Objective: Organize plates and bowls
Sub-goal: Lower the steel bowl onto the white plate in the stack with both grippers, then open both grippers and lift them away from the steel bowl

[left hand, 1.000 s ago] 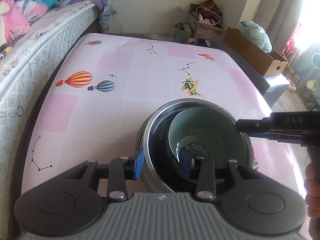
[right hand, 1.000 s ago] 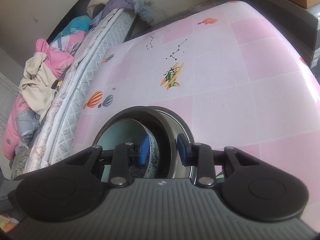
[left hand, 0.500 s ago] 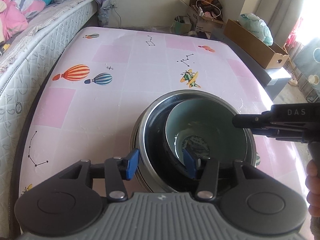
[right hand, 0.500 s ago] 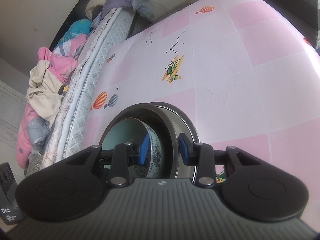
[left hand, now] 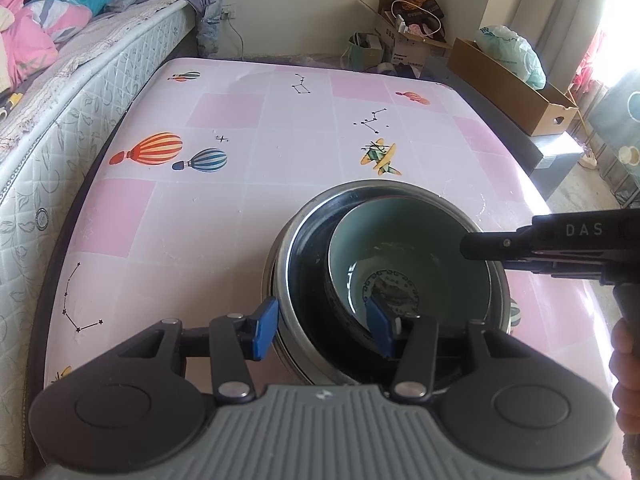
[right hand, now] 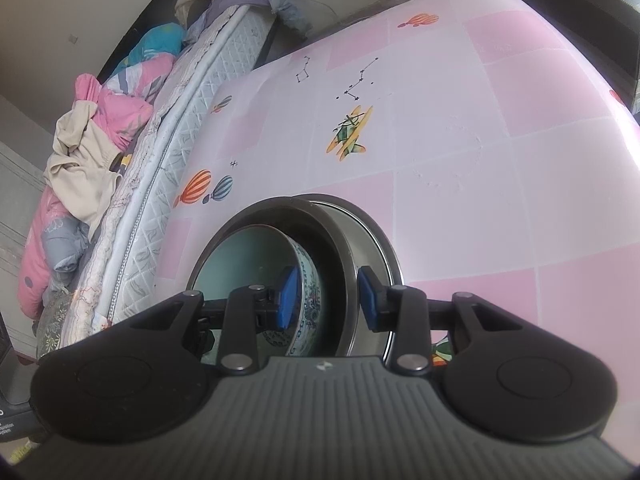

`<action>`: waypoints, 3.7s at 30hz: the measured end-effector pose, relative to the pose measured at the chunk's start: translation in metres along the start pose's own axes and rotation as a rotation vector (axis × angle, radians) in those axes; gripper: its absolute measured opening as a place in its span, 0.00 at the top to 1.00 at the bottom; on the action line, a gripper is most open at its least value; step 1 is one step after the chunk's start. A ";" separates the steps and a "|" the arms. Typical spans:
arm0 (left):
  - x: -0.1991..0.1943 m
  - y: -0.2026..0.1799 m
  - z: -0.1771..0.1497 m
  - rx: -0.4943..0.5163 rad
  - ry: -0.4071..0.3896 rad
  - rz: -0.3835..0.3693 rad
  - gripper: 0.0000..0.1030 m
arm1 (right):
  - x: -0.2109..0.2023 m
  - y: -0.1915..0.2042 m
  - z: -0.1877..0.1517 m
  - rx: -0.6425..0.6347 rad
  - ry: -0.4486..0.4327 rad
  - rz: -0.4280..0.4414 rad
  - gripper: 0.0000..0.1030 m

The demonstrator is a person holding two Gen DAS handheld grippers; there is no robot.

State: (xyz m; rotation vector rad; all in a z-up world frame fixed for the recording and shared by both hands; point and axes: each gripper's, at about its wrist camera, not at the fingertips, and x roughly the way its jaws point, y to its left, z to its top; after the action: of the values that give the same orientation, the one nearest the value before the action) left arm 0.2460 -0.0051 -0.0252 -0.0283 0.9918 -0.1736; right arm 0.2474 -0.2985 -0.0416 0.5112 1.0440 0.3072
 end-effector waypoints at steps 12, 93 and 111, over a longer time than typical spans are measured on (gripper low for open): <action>-0.003 -0.002 -0.001 0.005 -0.002 -0.004 0.53 | -0.002 0.000 -0.003 -0.004 0.004 -0.004 0.68; 0.000 -0.006 -0.001 0.033 -0.049 -0.145 0.87 | -0.001 0.039 -0.017 -0.276 0.000 -0.090 0.85; -0.008 -0.016 0.000 0.093 -0.093 -0.049 0.84 | -0.004 0.041 -0.022 -0.282 -0.005 -0.103 0.86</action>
State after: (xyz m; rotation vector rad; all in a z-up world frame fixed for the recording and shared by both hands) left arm 0.2397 -0.0198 -0.0165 0.0237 0.8898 -0.2612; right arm 0.2262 -0.2602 -0.0247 0.2046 0.9986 0.3550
